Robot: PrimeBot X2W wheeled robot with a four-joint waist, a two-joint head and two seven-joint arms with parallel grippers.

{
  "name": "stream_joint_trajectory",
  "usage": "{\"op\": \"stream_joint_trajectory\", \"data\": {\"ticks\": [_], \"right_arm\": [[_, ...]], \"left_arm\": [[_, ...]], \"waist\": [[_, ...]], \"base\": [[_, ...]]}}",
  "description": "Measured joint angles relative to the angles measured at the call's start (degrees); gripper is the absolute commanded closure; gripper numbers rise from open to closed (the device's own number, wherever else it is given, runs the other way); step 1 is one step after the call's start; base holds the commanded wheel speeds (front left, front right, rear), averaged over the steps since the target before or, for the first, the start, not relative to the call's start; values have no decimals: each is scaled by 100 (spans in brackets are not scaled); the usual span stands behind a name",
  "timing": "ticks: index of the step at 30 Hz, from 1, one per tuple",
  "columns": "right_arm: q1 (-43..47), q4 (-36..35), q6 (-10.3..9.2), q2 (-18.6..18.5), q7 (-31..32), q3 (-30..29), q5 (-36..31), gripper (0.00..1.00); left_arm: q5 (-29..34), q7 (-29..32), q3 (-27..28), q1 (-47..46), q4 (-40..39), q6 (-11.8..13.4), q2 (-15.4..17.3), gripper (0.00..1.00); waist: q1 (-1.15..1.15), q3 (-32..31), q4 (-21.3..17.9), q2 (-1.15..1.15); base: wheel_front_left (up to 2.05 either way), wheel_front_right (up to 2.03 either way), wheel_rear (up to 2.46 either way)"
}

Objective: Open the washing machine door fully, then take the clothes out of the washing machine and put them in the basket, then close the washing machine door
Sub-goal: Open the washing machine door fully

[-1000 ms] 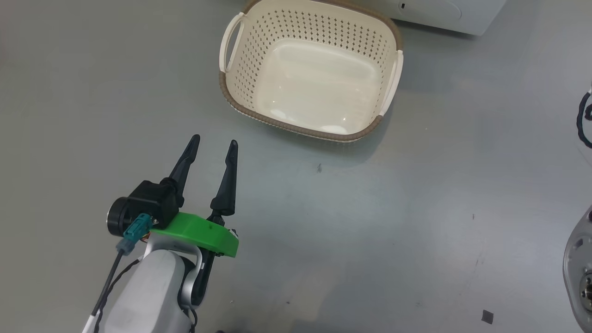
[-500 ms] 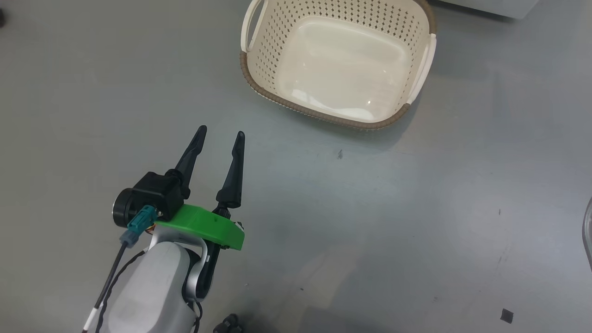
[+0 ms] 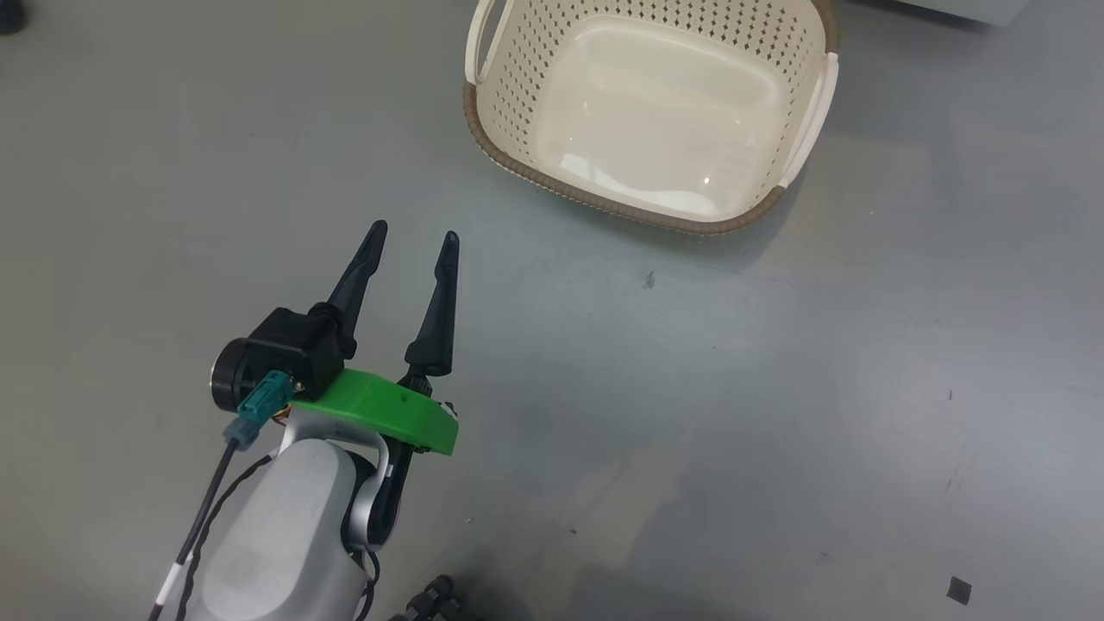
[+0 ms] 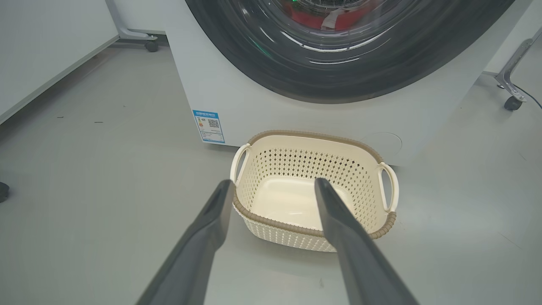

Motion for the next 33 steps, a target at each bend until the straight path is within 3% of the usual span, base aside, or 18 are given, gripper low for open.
{"op": "stream_joint_trajectory", "data": {"ticks": [14, 33], "right_arm": [[-474, 764, -1, -127, 446, -172, 43, 100], [-443, 1139, -46, -140, 772, -124, 84, 100]], "left_arm": [[-43, 0, -31, -10, 3, 26, -4, 0], [-13, 0, 90, -106, 76, 65, -8, 0]], "waist": [[0, 44, 49, 0], [0, -153, -42, 0]], "base": [[0, 0, 0], [0, 0, 0]]}}
